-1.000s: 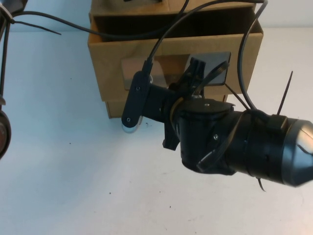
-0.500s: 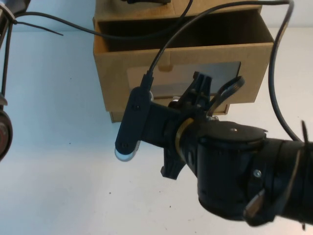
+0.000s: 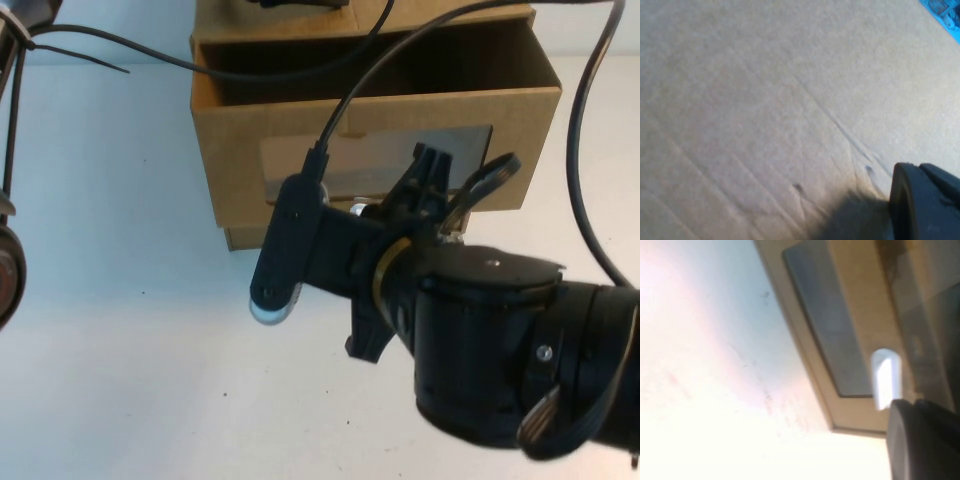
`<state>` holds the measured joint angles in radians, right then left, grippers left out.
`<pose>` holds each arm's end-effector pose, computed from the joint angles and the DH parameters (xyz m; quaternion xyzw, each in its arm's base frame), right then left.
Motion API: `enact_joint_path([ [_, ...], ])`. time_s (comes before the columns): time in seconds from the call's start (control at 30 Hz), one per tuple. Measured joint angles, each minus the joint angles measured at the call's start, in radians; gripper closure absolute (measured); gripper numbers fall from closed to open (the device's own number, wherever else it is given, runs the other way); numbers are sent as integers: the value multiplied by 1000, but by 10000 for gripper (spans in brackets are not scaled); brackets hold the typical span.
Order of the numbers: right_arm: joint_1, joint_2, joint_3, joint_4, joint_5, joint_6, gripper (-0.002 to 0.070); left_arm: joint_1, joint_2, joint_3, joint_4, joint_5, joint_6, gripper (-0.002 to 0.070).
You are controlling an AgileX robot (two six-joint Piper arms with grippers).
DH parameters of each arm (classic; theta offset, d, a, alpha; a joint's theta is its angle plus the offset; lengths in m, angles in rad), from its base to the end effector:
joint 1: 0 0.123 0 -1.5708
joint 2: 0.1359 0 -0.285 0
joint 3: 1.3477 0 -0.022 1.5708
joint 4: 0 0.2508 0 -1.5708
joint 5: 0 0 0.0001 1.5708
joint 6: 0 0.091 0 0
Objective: Open the shoe box
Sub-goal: 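Pull the top drawer of the cardboard box fully open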
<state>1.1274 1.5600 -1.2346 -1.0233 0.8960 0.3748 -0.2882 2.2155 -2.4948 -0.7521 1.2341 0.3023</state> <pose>0.1968 0.2729 0.3186 -0.5135 0.7124 -0.1924 0.4379 0.4409 -0.1919 0.3881 0.2593 0.8338 -0.3649 0.3229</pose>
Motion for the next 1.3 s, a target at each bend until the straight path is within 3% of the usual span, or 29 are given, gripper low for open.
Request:
enact_joint_path([
  [0.17, -69, 0, 0, -20, -70, 0, 650, 0, 0, 0, 0, 0, 0, 680],
  [0.4, -103, 0, 0, -27, -124, -4, 473, 0, 0, 0, -2, 0, -1, 680],
  [0.77, -103, 32, 2, 9, -119, -5, 484, 0, 0, 0, -3, 0, -1, 680],
  [0.97, -103, 38, 59, 26, -114, -5, 416, 0, 0, 0, -3, 0, -1, 680],
  [1.3, -103, 60, 140, -287, -171, 181, 379, 0, 0, 0, -3, 0, -2, 680],
])
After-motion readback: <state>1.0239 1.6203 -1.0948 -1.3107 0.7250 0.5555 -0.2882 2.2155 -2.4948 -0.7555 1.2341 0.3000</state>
